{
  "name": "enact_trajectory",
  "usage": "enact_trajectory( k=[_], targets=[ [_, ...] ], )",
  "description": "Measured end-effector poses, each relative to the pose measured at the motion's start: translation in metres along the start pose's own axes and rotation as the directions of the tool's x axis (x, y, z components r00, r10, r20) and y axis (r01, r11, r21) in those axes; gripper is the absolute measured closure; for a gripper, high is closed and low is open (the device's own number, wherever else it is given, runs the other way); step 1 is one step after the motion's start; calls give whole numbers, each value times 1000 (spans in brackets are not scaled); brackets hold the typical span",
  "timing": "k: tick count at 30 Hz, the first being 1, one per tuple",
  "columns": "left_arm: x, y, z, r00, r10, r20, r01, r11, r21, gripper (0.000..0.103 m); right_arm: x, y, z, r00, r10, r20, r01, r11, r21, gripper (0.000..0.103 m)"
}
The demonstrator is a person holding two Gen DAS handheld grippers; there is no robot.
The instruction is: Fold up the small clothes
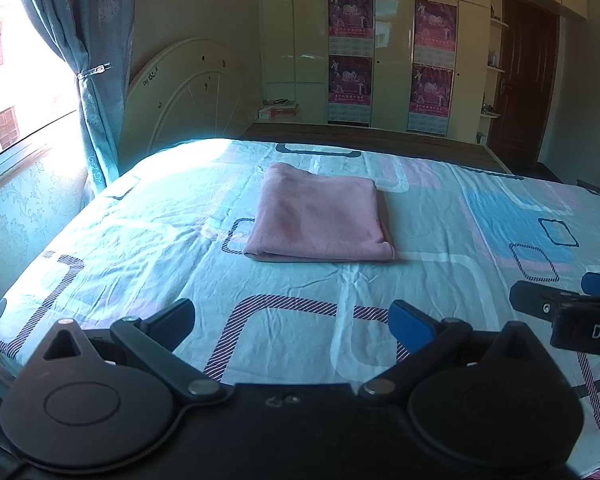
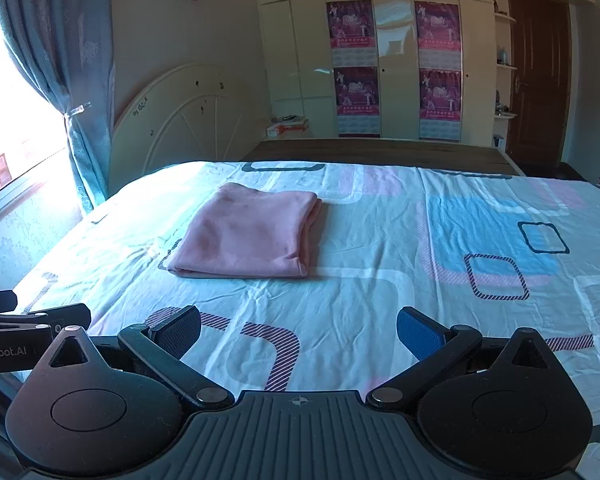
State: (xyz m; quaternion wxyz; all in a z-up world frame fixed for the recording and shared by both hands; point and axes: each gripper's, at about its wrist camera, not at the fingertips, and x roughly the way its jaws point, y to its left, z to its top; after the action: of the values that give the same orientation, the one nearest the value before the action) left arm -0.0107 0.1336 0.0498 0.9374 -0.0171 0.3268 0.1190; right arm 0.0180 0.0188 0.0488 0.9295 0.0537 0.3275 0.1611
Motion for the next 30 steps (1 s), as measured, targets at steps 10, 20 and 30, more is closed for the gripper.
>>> enact_trajectory(
  k=[10, 20, 30],
  targets=[
    [2, -1, 1, 1000, -1, -5, 1, 1000, 0, 0, 6, -2, -1, 1000, 6, -17, -6, 1000, 1, 0],
    [4, -1, 2, 1000, -1, -2, 1, 1000, 2, 0, 7, 0, 0, 1000, 7, -16, -7, 1000, -5, 0],
    [9, 0, 1, 1000, -1, -3, 1, 1000, -4, 0, 13, 4, 1, 1000, 13, -26, -13, 1000, -12, 0]
  ],
)
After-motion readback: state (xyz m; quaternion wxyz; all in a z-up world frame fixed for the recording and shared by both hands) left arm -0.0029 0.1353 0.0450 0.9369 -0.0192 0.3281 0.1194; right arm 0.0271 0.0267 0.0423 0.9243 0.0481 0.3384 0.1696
